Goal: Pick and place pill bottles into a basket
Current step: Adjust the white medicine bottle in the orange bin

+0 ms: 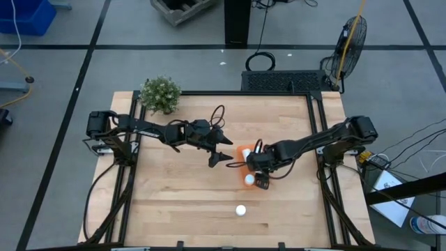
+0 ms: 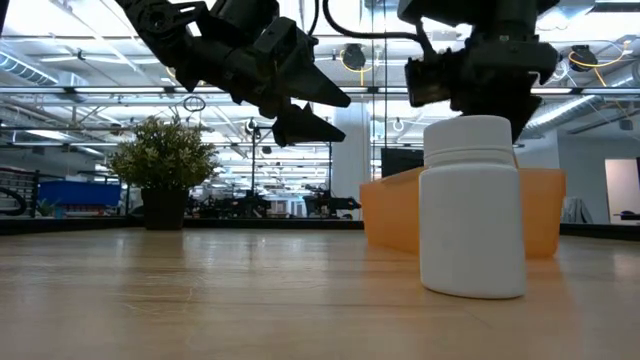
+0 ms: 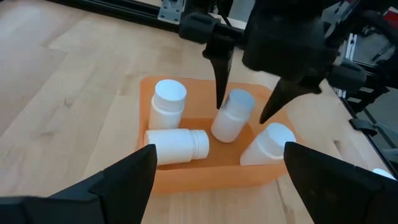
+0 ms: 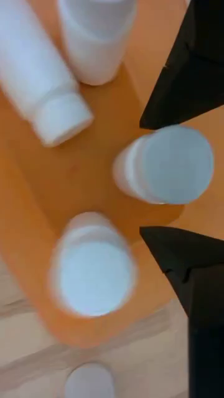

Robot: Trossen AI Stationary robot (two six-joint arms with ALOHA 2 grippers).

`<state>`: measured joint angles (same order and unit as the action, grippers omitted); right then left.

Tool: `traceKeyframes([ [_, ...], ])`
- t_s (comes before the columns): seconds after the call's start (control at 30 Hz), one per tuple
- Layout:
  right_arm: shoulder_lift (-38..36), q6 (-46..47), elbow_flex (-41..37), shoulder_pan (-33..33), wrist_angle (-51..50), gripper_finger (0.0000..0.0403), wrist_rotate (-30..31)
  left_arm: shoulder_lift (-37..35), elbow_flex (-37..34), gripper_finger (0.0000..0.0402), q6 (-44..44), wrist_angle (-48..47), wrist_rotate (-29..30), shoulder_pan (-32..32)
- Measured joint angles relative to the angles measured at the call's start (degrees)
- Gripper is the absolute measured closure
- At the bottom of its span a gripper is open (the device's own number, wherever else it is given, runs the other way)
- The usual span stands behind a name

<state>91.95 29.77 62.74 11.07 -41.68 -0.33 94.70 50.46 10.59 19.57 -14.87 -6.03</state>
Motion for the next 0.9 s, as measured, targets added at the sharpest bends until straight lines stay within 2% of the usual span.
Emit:
traceKeyframes([
  [0.2, -1.74, -0.57, 0.02, 0.33, 2.02, 0.0142, 0.34, 0.00, 0.00, 0.0042, -0.22, 0.00, 0.00, -0.01],
  [0.47, -3.56, -1.95, 0.11, -0.42, 5.55, 0.0162, 6.30, 0.00, 0.00, 0.0041, -0.41, 0.17, 0.00, 0.00],
  [0.63, -3.00, -0.58, 0.24, -3.02, 13.34, 0.0174, 6.15, 0.00, 0.00, 0.0041, -0.43, 0.59, 1.06, 0.01],
  [0.8, -2.34, 3.66, 0.20, -6.42, 13.93, 0.0183, 6.09, 0.00, 0.00, 0.0041, -0.90, 0.42, 2.51, -0.01],
  [0.9, -1.36, 6.07, 0.20, -7.93, 14.69, 0.0182, 2.92, 0.00, 0.00, 0.0041, -0.91, 0.07, 2.54, -0.01],
])
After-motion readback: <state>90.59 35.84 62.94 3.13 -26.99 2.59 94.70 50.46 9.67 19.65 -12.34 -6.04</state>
